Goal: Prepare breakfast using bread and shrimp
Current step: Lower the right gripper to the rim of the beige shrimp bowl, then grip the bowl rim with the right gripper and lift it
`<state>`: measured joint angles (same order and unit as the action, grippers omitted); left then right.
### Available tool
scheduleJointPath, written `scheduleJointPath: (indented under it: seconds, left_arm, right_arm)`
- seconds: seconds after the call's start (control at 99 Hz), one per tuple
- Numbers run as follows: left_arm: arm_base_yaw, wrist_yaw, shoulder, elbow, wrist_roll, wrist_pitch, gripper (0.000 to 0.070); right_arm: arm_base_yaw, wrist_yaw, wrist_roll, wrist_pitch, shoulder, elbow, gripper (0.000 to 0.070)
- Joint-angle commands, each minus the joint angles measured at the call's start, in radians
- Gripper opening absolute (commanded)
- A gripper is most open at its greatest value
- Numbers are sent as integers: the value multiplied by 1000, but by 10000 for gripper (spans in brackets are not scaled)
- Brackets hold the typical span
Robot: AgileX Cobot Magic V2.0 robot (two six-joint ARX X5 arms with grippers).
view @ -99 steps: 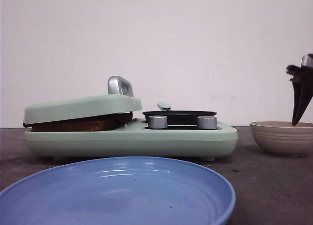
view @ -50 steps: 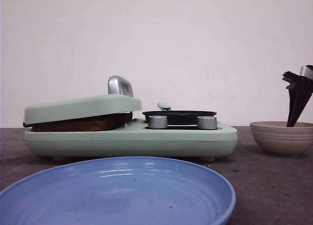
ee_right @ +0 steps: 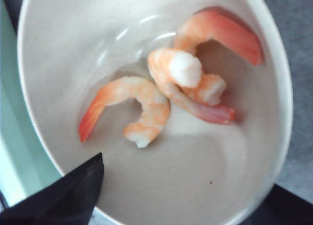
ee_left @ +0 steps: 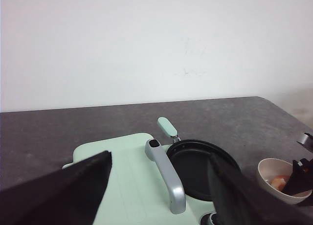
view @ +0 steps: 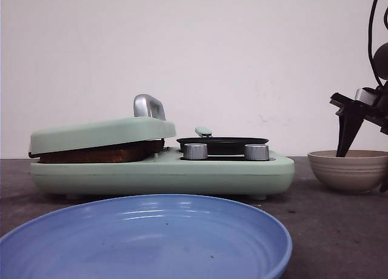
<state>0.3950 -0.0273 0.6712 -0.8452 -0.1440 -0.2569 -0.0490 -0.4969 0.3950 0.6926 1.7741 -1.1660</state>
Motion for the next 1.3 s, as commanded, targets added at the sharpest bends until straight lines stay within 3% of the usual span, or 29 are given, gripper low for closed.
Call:
scheduleJointPath:
  seconds: [0.0,0.515,0.808,0.97,1.293]
  left_arm:
    - [5,2,5,-8,12,11,354]
    - [5,2,5,-8,12,11,354]
    - [5,2,5,-8,12,11,354]
    - [5,2,5,-8,12,11,354]
    - [5,2,5,-8,12,11,354]
  right_arm:
    - [10,1,37,-13,20,-18,460]
    - [30,61,69,-14,20,-18,424]
    - [30,85,69,-13,20,-18,255]
    - [30,87,70,-14,20,-18,196]
    - [30,106,71,-14,20,-18,171]
